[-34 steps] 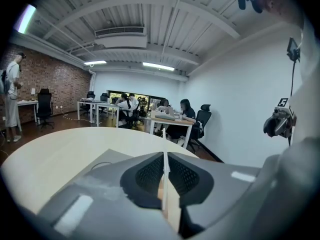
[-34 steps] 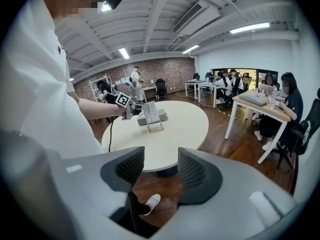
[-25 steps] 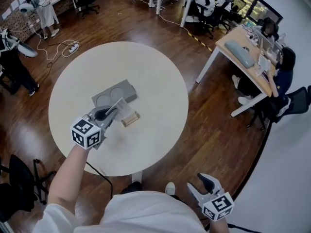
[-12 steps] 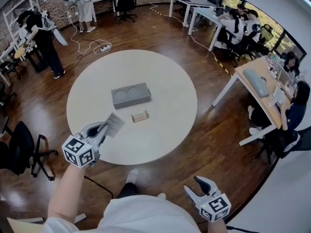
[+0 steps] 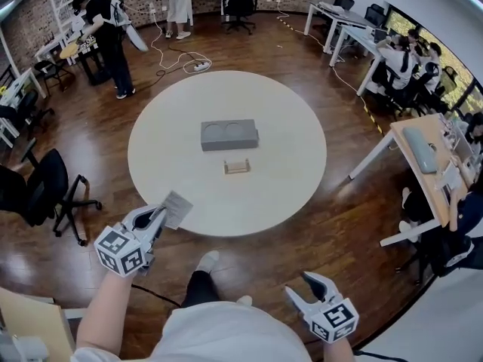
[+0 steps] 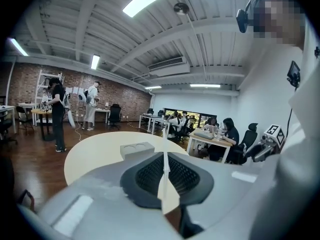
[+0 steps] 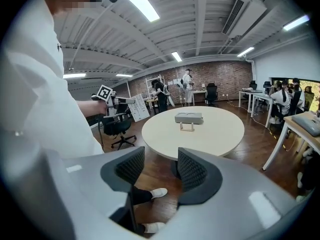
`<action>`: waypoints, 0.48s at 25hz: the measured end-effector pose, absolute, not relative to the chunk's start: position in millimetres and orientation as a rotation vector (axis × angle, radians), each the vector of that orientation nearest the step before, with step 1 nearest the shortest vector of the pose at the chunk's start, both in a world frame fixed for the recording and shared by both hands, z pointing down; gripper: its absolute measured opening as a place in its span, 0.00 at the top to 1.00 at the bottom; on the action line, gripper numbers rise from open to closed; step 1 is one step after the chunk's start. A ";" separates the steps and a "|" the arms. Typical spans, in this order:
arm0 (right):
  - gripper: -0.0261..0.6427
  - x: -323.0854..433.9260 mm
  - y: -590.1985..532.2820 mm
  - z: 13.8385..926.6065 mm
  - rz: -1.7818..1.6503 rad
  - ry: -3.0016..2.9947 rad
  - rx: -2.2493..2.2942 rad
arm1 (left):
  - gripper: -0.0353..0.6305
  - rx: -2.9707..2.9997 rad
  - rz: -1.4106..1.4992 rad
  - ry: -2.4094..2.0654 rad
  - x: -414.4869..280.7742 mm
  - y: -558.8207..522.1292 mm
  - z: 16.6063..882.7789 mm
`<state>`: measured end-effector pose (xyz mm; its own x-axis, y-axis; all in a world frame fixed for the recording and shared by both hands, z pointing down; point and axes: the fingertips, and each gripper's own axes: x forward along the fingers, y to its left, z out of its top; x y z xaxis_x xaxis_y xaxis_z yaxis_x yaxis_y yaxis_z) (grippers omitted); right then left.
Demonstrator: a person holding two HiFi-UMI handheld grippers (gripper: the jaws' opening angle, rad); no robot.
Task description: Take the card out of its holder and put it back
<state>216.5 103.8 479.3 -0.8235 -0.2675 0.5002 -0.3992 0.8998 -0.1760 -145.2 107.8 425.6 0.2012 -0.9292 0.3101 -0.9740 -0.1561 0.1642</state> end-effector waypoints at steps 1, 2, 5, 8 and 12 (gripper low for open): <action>0.64 216.2 104.8 480.0 0.377 -2.588 0.475 | 0.92 2.152 0.196 -1.792 -144.3 112.2 426.8; 0.64 216.2 105.4 480.4 0.377 -2.588 0.468 | 0.92 2.147 0.199 -1.794 -143.2 115.0 427.4; 0.64 219.8 105.5 481.4 0.375 -2.590 0.459 | 0.92 2.155 0.205 -1.788 -137.9 114.6 425.2; 0.64 221.7 99.1 482.5 0.375 -2.593 0.467 | 0.92 2.197 0.216 -1.768 -133.1 100.0 420.7; 0.64 220.4 88.3 479.2 0.385 -2.588 0.512 | 0.92 2.272 0.244 -1.717 -135.0 69.7 410.4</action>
